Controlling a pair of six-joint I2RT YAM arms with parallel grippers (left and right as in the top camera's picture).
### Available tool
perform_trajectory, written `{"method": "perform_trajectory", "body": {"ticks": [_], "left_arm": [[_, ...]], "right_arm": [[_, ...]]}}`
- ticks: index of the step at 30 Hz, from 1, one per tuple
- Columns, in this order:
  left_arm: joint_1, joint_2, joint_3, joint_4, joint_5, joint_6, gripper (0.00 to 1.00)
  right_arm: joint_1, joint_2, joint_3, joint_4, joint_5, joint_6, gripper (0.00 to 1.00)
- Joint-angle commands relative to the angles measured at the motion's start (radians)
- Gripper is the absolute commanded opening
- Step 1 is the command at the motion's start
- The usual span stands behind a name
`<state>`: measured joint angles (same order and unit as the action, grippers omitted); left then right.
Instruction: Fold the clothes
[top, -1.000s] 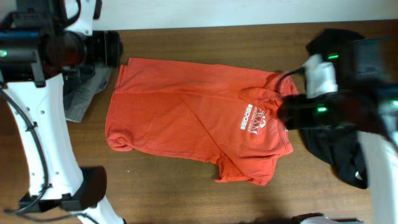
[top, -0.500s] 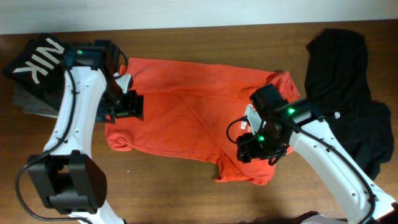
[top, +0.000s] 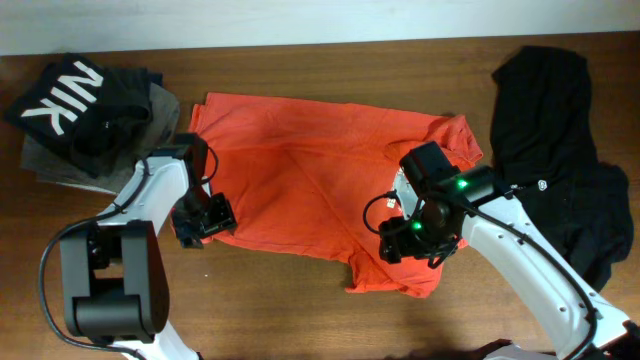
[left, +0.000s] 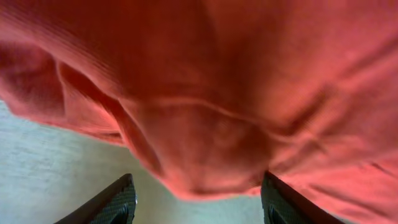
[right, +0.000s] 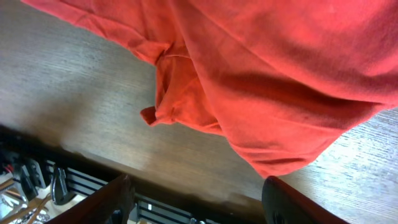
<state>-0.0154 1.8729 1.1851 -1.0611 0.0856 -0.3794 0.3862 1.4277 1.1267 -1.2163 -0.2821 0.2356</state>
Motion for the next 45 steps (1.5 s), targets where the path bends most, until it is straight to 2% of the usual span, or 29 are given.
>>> {"method": "perform_trajectory", "body": {"ticks": [1, 4, 7, 10, 16, 25, 32, 38, 45], "left_arm": [[0.016, -0.011, -0.036, 0.027, -0.005, -0.040, 0.64], [0.017, -0.011, -0.073, 0.065, -0.030, -0.040, 0.64], [0.019, -0.011, -0.113, 0.103, -0.099, -0.067, 0.54], [0.033, -0.011, -0.126, 0.112, -0.166, -0.106, 0.38], [0.077, -0.011, -0.126, 0.140, -0.181, -0.106, 0.01], [0.081, -0.011, -0.126, 0.184, -0.179, -0.106, 0.01], [0.081, -0.011, -0.126, 0.209, -0.179, -0.106, 0.01], [0.081, -0.011, -0.126, 0.212, -0.180, -0.106, 0.01], [0.081, -0.011, -0.126, 0.220, -0.180, -0.106, 0.01]], "right_arm": [[0.008, -0.013, -0.010, 0.016, 0.005, 0.016, 0.70], [0.008, -0.012, -0.024, 0.034, 0.005, 0.034, 0.70], [0.008, -0.012, -0.043, 0.045, 0.005, 0.039, 0.70], [0.008, -0.012, -0.072, 0.053, 0.005, 0.059, 0.66], [0.021, -0.012, -0.150, 0.107, 0.005, 0.062, 0.62], [0.210, 0.006, -0.173, 0.212, 0.014, 0.062, 0.62], [0.359, 0.139, -0.173, 0.239, 0.073, 0.146, 0.62], [0.405, 0.193, -0.173, 0.296, 0.051, 0.219, 0.64], [0.405, 0.196, -0.142, 0.325, 0.062, 0.214, 0.67]]}}
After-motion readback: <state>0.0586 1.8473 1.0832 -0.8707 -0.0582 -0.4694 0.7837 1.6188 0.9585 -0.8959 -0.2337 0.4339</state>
